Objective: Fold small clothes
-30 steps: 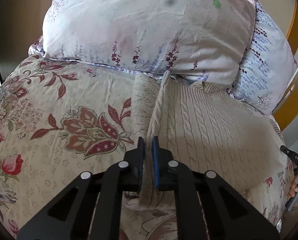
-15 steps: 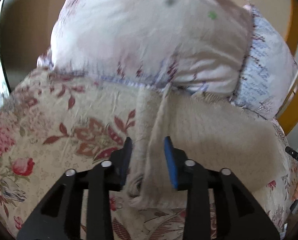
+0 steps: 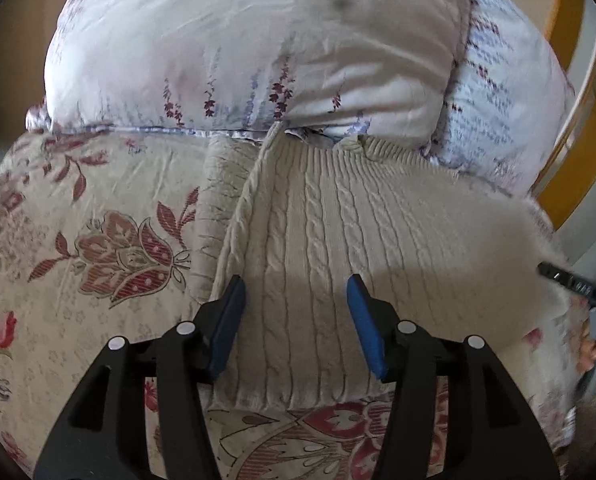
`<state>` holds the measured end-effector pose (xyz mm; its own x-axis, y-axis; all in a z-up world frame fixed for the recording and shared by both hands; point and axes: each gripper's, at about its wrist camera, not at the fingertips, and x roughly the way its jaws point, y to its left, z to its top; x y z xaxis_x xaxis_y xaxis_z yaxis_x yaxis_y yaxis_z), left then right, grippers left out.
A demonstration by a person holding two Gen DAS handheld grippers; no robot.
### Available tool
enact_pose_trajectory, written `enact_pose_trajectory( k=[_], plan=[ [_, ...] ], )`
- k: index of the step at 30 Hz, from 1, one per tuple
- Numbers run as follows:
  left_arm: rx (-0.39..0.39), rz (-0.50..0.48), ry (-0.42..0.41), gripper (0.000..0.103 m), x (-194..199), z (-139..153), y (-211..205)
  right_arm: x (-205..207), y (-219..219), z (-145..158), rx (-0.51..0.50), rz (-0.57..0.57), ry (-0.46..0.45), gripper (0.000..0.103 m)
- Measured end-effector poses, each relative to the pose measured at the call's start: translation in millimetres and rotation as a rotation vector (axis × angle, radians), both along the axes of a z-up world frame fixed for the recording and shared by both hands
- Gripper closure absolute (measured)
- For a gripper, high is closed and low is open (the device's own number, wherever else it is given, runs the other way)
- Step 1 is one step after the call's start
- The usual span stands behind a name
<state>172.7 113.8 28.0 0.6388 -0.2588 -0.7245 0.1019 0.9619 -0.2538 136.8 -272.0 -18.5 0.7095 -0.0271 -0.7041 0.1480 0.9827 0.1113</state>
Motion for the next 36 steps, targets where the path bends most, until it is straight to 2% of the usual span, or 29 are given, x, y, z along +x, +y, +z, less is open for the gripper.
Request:
enact_pose_trajectory(
  k=[3, 5, 10, 16, 25, 28, 30, 36],
  plan=[
    [-0.103, 0.039, 0.020, 0.045, 3.5, 8.1, 17.3, 3.0, 19.4, 9.5, -0.002, 0.051, -0.036, 0.042],
    [-0.091, 0.081, 0.023, 0.037, 9.8, 12.9, 23.8, 8.2, 35.0, 13.9, -0.015, 0.087, -0.058, 0.042],
    [-0.096, 0.131, 0.065, 0.032, 34.8, 13.5, 38.9, 30.4, 73.0, 15.2, -0.035, 0.146, -0.059, 0.042],
    [-0.157, 0.155, 0.152, 0.031, 58.5, -2.4, 47.6, 52.4, 94.6, 3.5, -0.072, 0.173, -0.032, 0.042],
    [-0.170, 0.163, 0.156, 0.031, 66.5, -7.6, 46.6, 53.5, 96.4, 1.1, -0.080, 0.169, -0.056, 0.042],
    [-0.162, 0.157, 0.152, 0.031, 67.3, -7.2, 42.4, 58.9, 102.3, -7.8, -0.119, 0.174, -0.016, 0.040],
    [-0.179, 0.148, 0.151, 0.032, 68.3, -7.5, 39.8, 58.0, 107.9, -9.7, -0.159, 0.172, -0.026, 0.039],
    [-0.230, 0.144, 0.154, 0.041, 71.8, -9.9, 33.2, 57.9, 108.3, -10.2, -0.161, 0.172, -0.029, 0.039]
  ],
)
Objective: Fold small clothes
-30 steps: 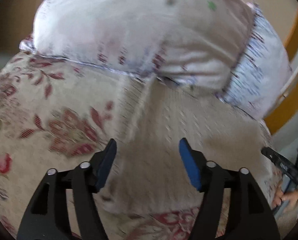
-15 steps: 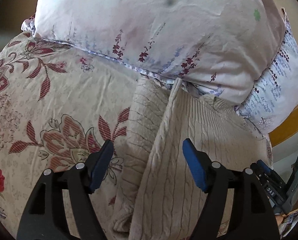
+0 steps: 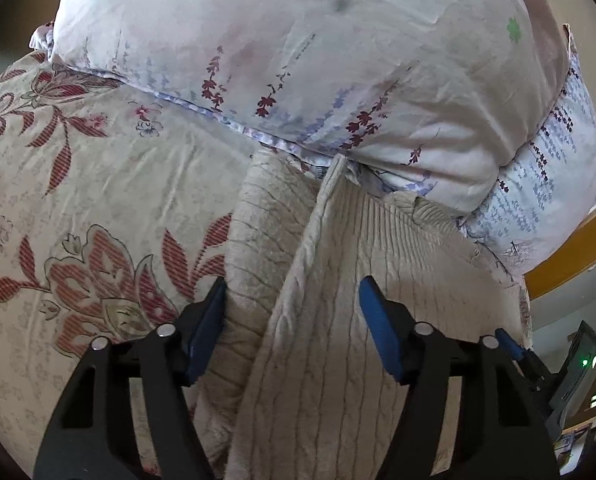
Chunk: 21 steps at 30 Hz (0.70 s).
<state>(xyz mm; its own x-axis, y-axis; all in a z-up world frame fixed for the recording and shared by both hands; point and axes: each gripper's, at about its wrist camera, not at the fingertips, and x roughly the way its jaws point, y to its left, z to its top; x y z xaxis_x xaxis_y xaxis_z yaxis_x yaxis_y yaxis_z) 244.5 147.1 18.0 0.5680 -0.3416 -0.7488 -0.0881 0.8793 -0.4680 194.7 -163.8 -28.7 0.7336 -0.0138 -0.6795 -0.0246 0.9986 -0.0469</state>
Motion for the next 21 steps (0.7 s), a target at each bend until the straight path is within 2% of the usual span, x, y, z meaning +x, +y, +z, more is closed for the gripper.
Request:
enact_pose_trajectory(
  k=[9, 14, 19, 21],
  plan=[
    [-0.072, 0.013, 0.011, 0.055, -0.3, -4.0, 2.3, 0.8, -0.2, -0.7, -0.006, 0.007, -0.007, 0.038],
    [-0.132, -0.006, 0.030, 0.078, -0.3, -7.1, -1.9, 0.5, 0.4, -0.5, -0.011, 0.011, -0.010, 0.038],
    [-0.219, -0.033, -0.034, 0.083, -3.7, 16.6, -11.7, 0.5, -0.6, 0.1, -0.009, 0.020, -0.008, 0.038],
    [-0.227, -0.052, -0.066, 0.083, -5.8, 29.4, -19.9, 1.0, -0.7, 0.0, -0.008, 0.023, -0.007, 0.038]
  ],
)
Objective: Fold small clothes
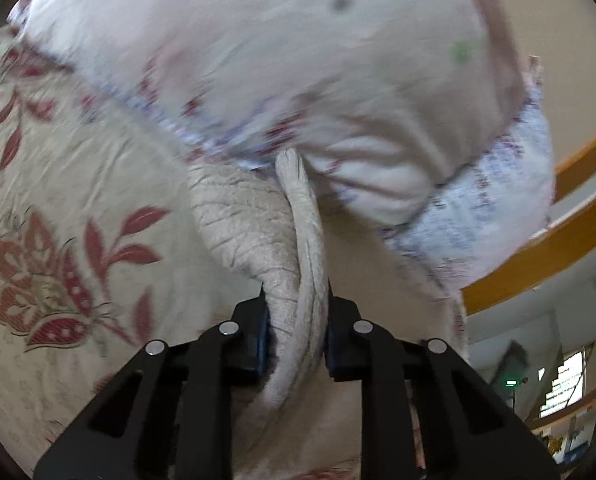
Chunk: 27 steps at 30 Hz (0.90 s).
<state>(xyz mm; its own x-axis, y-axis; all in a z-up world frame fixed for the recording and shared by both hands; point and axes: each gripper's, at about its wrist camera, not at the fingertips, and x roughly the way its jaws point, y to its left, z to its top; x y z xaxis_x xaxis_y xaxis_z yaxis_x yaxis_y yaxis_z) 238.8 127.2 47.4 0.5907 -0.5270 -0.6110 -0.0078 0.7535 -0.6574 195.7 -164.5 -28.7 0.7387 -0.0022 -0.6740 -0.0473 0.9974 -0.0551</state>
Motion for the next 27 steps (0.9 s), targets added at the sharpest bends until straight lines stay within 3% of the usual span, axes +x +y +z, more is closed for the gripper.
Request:
enact_pose_trajectory(
  k=[4, 11, 14, 21, 27],
  plan=[
    [-0.040, -0.048, -0.076, 0.084, -3.9, 27.1, -24.2, 1.3, -0.3, -0.4, -0.002, 0.007, 0.000, 0.038],
    [-0.116, -0.133, -0.124, 0.085, -2.6, 44.7, -67.9, 0.5, -4.7, 3.0, 0.009, 0.032, 0.007, 0.037],
    [-0.148, -0.168, -0.129, 0.085, 0.0, 48.8, -89.5, -9.4, -29.0, 12.8, 0.113, 0.040, -0.004, 0.037],
    [-0.205, -0.283, -0.131, 0.085, 3.3, 53.9, -165.4, -42.0, -120.8, 31.9, 0.336, -0.072, -0.080, 0.031],
    [-0.210, -0.383, -0.049, 0.085, 6.5, 19.9, -245.3, -59.3, -191.2, 24.6, 0.552, -0.173, -0.094, 0.031]
  ],
)
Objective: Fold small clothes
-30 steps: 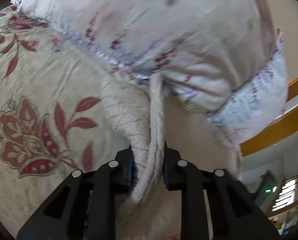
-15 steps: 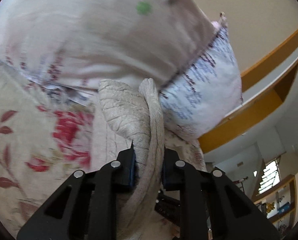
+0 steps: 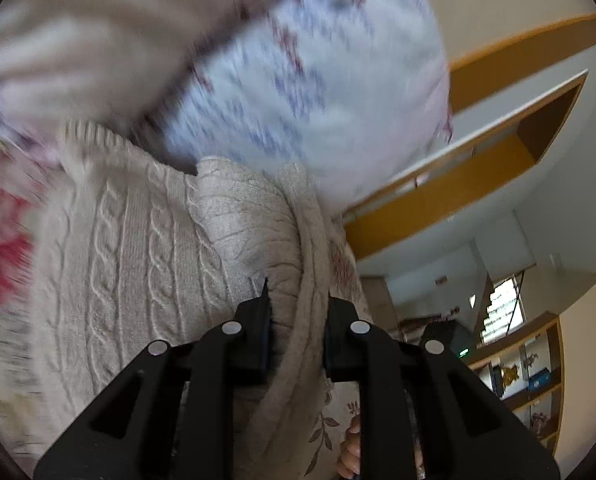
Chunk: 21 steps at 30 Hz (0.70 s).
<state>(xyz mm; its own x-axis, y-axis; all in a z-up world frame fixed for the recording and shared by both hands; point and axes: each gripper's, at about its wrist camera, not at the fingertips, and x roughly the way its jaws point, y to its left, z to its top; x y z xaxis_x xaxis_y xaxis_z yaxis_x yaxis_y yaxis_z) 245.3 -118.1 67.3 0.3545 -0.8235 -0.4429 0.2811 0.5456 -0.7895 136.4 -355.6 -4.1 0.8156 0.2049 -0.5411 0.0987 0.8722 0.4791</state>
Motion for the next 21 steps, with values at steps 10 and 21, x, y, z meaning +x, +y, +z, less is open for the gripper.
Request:
enact_pose_trajectory(
  k=[10, 21],
  plan=[
    [0.001, -0.141, 0.052, 0.047, -8.1, -16.2, -32.5, -10.0, -23.0, -2.5, 0.124, 0.019, 0.011, 0.031],
    [0.497, 0.126, -0.137, 0.032, -34.0, -13.7, 41.8, 2.8, -22.6, -10.1, 0.276, 0.158, 0.158, 0.031]
  ],
)
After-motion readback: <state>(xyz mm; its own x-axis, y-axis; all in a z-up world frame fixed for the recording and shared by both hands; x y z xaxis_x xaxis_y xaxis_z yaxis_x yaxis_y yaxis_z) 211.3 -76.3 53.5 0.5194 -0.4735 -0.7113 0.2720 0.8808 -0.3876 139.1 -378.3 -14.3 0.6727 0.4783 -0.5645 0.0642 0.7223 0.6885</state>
